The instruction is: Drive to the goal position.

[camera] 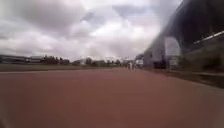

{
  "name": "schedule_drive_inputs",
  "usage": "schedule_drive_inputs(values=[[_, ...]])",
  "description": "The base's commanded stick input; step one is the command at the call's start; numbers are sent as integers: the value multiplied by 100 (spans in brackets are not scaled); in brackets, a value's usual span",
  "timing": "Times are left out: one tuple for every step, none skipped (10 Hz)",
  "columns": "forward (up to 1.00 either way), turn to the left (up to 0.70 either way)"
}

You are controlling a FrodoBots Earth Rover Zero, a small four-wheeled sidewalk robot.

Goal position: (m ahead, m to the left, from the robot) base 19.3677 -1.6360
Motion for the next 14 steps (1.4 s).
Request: schedule_drive_inputs(values=[[100, 1], [100, 1], [100, 1], [100, 1], [100, 1], [100, 1], [100, 1], [100, 1], [100, 1], [100, 1], [100, 1], [100, 1], [100, 1], [100, 1]])
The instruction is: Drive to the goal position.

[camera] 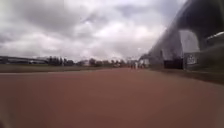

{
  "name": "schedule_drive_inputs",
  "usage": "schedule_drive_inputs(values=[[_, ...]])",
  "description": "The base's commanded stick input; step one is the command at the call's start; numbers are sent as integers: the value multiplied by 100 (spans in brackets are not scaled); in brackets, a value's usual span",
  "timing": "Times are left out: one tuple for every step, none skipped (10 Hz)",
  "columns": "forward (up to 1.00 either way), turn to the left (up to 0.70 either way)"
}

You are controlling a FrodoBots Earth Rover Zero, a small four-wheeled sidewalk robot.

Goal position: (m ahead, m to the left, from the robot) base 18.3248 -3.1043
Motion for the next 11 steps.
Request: schedule_drive_inputs(values=[[100, 1], [100, 1], [100, 1], [100, 1], [100, 1], [100, 1], [100, 1], [100, 1], [100, 1], [100, 1], [100, 1]])
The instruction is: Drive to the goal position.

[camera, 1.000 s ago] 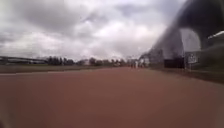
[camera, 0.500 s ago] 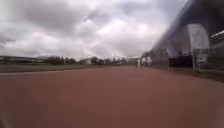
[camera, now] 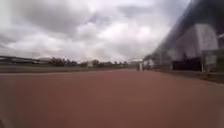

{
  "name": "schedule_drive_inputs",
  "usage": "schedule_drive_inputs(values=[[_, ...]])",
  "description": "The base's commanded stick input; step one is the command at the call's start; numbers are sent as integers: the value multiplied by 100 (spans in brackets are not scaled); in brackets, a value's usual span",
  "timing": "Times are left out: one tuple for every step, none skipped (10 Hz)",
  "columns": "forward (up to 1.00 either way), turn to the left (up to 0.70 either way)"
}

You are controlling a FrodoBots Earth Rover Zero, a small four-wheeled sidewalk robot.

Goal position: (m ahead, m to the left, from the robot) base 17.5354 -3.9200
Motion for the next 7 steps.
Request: schedule_drive_inputs(values=[[100, 1], [100, 1], [100, 1], [100, 1], [100, 1], [100, 1], [100, 1]])
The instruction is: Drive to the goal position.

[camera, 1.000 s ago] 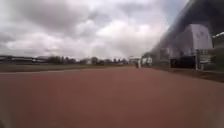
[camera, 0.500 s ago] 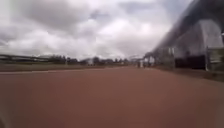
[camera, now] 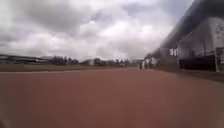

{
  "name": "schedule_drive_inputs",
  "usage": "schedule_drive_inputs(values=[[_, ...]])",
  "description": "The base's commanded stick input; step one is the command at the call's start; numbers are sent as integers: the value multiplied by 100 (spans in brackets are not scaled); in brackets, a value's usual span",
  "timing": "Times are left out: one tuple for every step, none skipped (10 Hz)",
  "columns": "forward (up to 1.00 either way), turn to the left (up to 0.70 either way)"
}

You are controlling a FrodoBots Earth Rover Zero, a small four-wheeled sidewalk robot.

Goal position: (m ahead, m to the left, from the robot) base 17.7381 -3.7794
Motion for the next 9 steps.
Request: schedule_drive_inputs(values=[[100, 1], [100, 1], [100, 1], [100, 1], [100, 1], [100, -39], [100, -39], [100, -39], [100, -39]])
